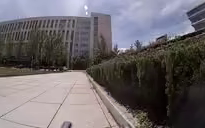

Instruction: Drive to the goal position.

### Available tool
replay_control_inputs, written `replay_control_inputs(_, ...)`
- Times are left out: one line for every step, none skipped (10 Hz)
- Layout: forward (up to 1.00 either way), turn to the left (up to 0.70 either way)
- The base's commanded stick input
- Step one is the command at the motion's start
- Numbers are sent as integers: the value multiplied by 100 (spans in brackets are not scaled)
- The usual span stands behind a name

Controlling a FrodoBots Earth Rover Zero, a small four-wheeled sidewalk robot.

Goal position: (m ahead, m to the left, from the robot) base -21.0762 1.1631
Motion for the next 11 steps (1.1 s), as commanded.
replay_control_inputs(10, 0)
replay_control_inputs(10, 0)
replay_control_inputs(10, 0)
replay_control_inputs(10, 0)
replay_control_inputs(10, 0)
replay_control_inputs(10, 0)
replay_control_inputs(10, 0)
replay_control_inputs(10, 0)
replay_control_inputs(10, 0)
replay_control_inputs(10, 0)
replay_control_inputs(10, 0)
